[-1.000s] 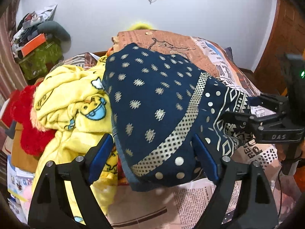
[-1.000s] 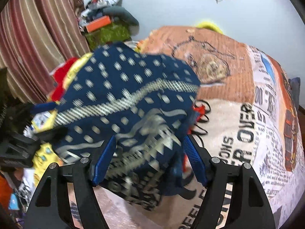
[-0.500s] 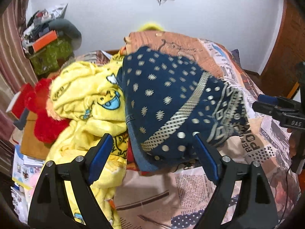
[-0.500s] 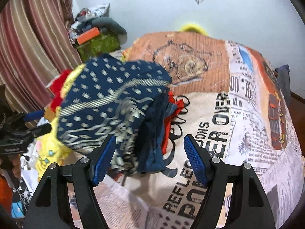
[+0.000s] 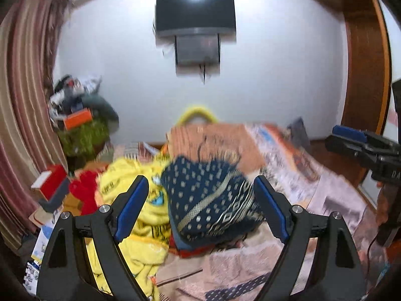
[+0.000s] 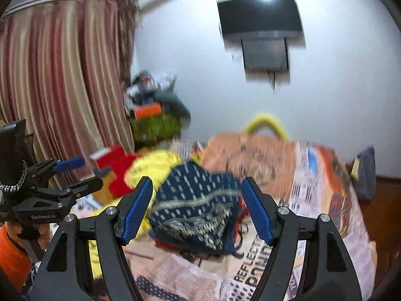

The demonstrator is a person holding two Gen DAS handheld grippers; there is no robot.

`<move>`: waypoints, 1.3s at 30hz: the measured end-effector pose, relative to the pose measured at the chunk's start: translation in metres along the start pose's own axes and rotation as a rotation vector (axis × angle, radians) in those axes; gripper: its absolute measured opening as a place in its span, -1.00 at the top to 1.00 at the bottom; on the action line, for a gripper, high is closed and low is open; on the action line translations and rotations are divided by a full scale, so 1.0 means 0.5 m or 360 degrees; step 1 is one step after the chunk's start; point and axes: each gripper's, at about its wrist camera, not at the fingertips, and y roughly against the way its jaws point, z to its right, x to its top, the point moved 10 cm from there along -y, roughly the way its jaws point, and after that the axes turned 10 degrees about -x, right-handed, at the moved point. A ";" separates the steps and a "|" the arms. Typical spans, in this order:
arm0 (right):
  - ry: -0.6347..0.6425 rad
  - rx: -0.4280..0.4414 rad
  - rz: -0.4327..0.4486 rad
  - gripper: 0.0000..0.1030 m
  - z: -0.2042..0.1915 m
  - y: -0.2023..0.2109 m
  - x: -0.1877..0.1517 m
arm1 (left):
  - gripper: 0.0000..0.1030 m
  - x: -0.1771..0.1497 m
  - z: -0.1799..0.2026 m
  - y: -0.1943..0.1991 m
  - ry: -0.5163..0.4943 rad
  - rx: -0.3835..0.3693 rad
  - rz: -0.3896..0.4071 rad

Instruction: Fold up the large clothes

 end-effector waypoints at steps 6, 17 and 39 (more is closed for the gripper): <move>-0.0029 -0.0006 0.0295 -0.36 -0.035 0.138 0.051 | -0.66 0.053 0.054 0.133 -0.0005 0.0020 0.0302; 0.0023 -0.0126 0.0406 -0.56 -0.066 0.183 0.034 | -0.82 0.028 0.087 0.213 0.0025 0.0111 0.0510; -0.0024 -0.0270 0.0333 -1.00 -0.032 0.167 -0.009 | -0.98 -0.022 0.075 0.172 0.0129 0.0103 0.0412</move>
